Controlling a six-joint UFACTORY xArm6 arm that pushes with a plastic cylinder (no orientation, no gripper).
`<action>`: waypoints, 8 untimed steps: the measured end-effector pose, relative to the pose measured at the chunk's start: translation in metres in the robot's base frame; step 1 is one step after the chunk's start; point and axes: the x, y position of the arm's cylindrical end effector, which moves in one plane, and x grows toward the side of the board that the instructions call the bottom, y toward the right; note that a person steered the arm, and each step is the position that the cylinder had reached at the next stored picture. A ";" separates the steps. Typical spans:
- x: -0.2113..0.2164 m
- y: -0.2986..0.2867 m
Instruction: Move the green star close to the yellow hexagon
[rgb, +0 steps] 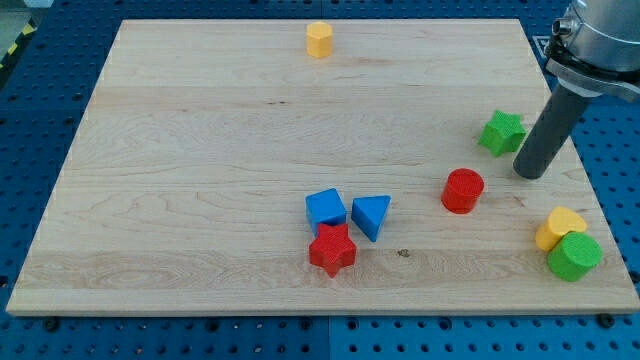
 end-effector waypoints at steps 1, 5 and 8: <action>-0.009 0.000; -0.104 -0.049; -0.118 -0.018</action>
